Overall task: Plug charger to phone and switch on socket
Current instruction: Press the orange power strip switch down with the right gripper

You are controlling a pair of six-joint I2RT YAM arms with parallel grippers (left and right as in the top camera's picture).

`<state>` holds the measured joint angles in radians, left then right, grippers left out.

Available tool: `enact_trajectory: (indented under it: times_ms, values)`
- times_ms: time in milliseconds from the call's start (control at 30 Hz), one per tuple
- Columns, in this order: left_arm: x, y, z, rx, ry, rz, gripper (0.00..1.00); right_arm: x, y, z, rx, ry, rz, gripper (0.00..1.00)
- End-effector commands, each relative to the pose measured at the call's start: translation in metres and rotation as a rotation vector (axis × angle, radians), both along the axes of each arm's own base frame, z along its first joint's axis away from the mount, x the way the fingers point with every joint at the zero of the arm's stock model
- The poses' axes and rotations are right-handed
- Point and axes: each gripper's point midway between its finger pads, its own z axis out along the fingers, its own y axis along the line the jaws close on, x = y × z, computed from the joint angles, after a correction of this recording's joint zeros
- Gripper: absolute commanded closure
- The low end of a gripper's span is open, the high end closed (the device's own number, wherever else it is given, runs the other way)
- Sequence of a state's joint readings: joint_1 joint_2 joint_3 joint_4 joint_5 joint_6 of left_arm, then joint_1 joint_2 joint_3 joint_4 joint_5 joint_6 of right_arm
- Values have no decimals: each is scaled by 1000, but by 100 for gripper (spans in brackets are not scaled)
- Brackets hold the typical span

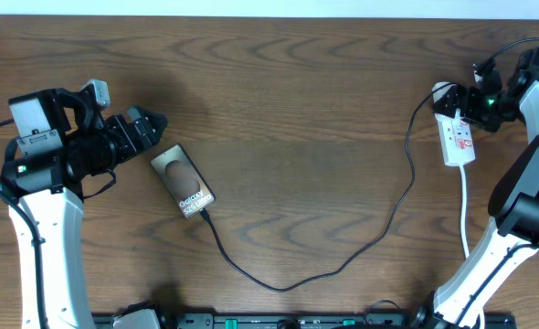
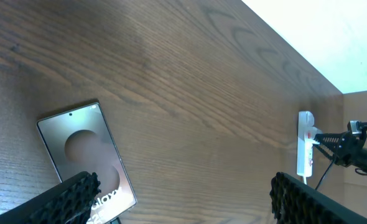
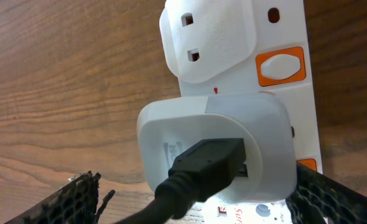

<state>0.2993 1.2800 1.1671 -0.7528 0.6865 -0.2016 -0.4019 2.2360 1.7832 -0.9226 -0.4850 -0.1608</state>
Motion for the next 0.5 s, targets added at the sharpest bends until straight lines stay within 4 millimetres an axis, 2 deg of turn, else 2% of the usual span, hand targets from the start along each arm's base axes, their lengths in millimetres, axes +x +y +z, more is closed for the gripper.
enact_trajectory:
  times_ms: [0, 233, 467]
  values:
    - [0, -1, 0, 5, -8, -18, 9, -1, 43, -13, 187, 31, 38, 11]
    - [0, -1, 0, 5, -9, -18, 9, -3, 52, -16, 195, 46, 47, 13]
    - [0, -1, 0, 5, -9, -18, 9, -8, 58, -28, 231, 54, 35, 13]
